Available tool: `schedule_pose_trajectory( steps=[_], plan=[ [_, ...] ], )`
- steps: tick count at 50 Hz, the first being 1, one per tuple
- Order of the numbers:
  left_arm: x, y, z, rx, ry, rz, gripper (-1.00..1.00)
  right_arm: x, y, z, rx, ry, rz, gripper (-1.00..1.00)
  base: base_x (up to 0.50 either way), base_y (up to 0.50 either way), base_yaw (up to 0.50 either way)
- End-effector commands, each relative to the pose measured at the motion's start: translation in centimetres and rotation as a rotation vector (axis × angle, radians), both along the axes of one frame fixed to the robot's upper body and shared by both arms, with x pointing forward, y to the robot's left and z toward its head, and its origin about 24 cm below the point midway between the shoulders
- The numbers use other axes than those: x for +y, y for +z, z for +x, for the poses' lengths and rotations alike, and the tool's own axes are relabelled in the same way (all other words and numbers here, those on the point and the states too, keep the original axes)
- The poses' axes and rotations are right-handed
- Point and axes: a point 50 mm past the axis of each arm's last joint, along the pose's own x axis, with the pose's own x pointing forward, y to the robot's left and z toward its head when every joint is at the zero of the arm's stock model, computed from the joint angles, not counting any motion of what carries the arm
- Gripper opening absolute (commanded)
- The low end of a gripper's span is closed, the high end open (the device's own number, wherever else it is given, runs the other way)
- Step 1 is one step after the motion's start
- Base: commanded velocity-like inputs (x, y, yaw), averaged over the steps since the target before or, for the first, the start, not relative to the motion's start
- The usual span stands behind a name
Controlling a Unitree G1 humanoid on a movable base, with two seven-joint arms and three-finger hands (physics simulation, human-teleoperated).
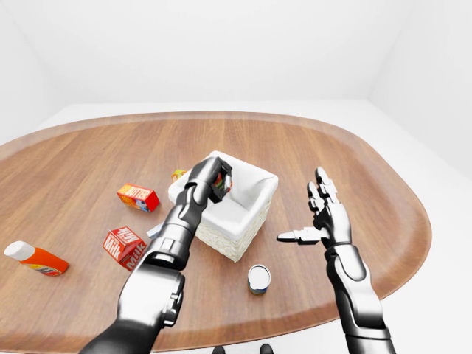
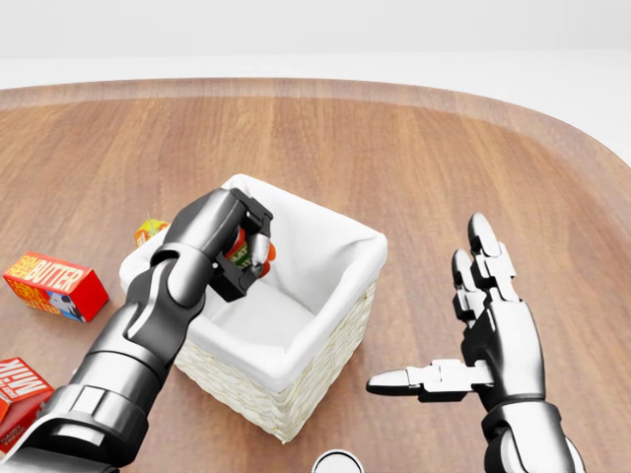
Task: Pick up the tomato sauce, and put it in the basket.
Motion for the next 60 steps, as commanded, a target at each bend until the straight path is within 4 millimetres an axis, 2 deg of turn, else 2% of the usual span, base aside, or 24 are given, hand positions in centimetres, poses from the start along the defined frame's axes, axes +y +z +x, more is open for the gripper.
schedule_pose_trajectory(
  steps=[1,10,11,12,13,34,51,60],
  plan=[
    [-0.2,0.2,0.0,-0.006,-0.004,-0.019,-1.00,0.0,0.0,0.0,-0.001,0.001,0.000,1.00,0.00,0.00,0.00],
    [0.0,0.0,0.0,-0.005,0.008,-0.011,-1.00,0.1,0.1,0.0,-0.004,0.001,-0.001,1.00,0.00,0.00,0.00],
    [0.0,0.0,0.0,-0.004,0.011,-0.010,-0.91,0.1,0.1,0.0,-0.004,0.001,0.000,1.00,0.00,0.00,0.00],
    [0.0,0.0,0.1,-0.003,0.010,-0.011,-0.26,0.1,0.1,0.0,-0.004,0.001,0.000,1.00,0.00,0.00,0.00],
    [0.0,0.0,0.0,0.004,0.003,-0.013,1.00,0.1,0.0,0.0,-0.001,0.001,0.000,1.00,0.00,0.00,0.00],
    [-0.3,0.6,0.0,-0.024,-0.009,-0.023,1.00,0.1,-0.1,0.0,0.006,0.002,0.000,1.00,0.00,0.00,0.00],
    [-1.3,2.9,-0.7,-0.096,-0.085,-0.065,1.00,-0.1,0.3,0.1,-0.011,-0.007,0.002,1.00,0.00,0.00,0.00],
    [-1.1,4.1,-1.4,-0.114,-0.085,-0.081,1.00,-0.1,0.1,0.2,-0.005,-0.006,0.003,1.00,0.00,0.00,0.00]
  ],
)
